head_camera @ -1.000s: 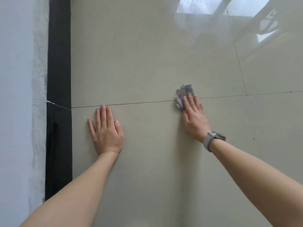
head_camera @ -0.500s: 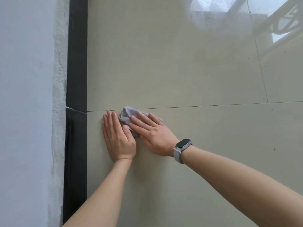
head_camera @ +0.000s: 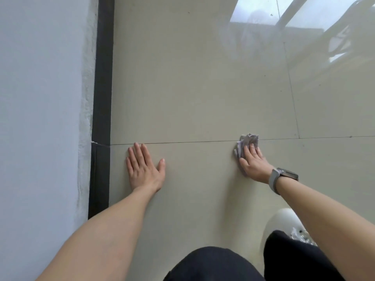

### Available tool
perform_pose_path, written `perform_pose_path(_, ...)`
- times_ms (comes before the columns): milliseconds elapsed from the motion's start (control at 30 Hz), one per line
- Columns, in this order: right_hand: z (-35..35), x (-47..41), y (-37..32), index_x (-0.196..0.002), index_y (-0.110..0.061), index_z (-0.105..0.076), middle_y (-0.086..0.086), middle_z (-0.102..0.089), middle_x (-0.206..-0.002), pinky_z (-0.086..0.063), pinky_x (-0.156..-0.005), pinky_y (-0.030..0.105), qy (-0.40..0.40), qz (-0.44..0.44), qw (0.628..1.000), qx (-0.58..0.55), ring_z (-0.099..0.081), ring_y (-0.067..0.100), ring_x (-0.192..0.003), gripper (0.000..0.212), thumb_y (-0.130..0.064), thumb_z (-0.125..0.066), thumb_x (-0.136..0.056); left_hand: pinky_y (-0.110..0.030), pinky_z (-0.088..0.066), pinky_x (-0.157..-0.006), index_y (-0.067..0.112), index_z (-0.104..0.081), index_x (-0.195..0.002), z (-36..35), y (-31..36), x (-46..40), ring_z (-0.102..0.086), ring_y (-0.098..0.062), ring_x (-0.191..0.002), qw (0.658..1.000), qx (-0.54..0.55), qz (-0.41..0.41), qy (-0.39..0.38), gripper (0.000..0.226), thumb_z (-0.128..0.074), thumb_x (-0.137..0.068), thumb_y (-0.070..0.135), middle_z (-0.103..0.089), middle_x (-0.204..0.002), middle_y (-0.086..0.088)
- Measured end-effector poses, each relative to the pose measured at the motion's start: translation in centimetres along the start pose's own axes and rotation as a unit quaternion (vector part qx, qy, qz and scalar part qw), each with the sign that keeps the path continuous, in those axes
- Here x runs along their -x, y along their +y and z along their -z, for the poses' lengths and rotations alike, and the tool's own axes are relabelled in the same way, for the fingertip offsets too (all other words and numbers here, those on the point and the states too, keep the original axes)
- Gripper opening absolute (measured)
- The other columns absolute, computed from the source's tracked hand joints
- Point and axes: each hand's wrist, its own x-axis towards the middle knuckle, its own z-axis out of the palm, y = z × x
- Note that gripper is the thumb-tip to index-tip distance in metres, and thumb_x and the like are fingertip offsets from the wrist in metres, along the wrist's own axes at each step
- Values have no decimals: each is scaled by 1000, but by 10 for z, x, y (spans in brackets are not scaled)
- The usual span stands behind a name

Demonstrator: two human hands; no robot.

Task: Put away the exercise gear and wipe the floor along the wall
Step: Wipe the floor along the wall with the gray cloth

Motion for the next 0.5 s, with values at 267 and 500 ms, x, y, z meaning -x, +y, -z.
perform_pose_path(267,52,-76,1,-145,-3,2,17,7,-155,6,-116,42,238,-138,955,-113,11,31,-143,65,-34,-29,-97,-39,15,-114,5,20,-142,3,5,-8,26,-28,-140,998,-33,30,-45,77,-23,-95,49,26,-152,-13)
perform_pose_path(500,3,-80,-128,-147,-14,-10,6,-2,-157,11,-117,38,120,433,889,92,5,22,-145,67,-40,-3,-85,-35,-2,-118,4,-10,-146,31,21,-8,3,-24,-144,997,32,63,-17,67,-42,-95,33,-1,-156,-10)
